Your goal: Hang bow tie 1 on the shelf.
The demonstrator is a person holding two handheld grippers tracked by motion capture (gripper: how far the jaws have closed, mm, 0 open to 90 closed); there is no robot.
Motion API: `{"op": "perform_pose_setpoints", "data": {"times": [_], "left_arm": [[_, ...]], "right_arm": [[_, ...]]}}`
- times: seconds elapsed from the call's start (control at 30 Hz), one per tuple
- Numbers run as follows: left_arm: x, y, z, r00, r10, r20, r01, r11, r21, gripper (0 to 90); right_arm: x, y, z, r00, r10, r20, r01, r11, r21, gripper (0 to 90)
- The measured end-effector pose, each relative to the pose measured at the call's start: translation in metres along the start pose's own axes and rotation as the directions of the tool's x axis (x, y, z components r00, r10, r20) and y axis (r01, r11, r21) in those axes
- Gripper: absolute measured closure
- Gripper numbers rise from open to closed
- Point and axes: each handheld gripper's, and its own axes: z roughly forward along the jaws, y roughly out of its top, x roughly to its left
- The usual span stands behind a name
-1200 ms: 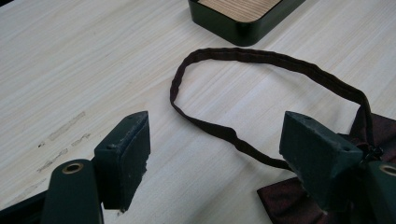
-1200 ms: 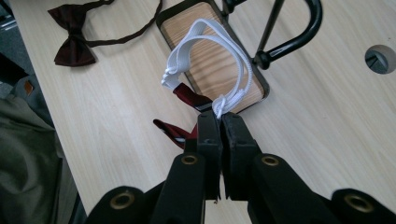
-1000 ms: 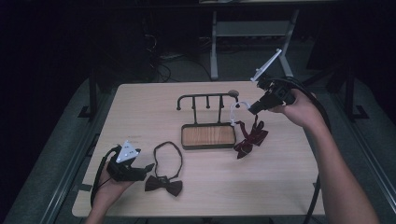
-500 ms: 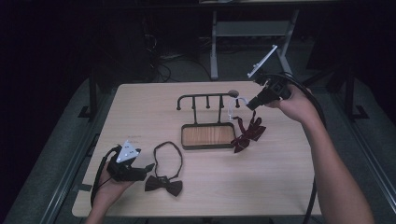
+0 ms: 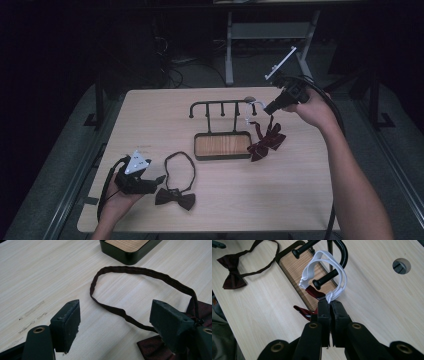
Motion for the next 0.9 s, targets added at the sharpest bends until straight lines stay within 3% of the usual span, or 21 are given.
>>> {"op": "perform_pose_setpoints", "data": {"times": [0.63, 0.9], "left_arm": [[0.0, 0.0, 0.0, 1.0, 0.0, 0.0, 0.0, 1.0, 0.0, 25.2], [0.001, 0.0, -0.001, 1.0, 0.007, -0.002, -0.007, 1.0, 0.0, 25.1]], "right_arm": [[-0.009, 0.002, 0.01, 0.9994, 0.033, -0.005, -0.033, 0.999, -0.001, 85.9], [-0.014, -0.002, 0.016, 0.9986, 0.051, -0.013, -0.051, 0.999, -0.003, 81.4]]}}
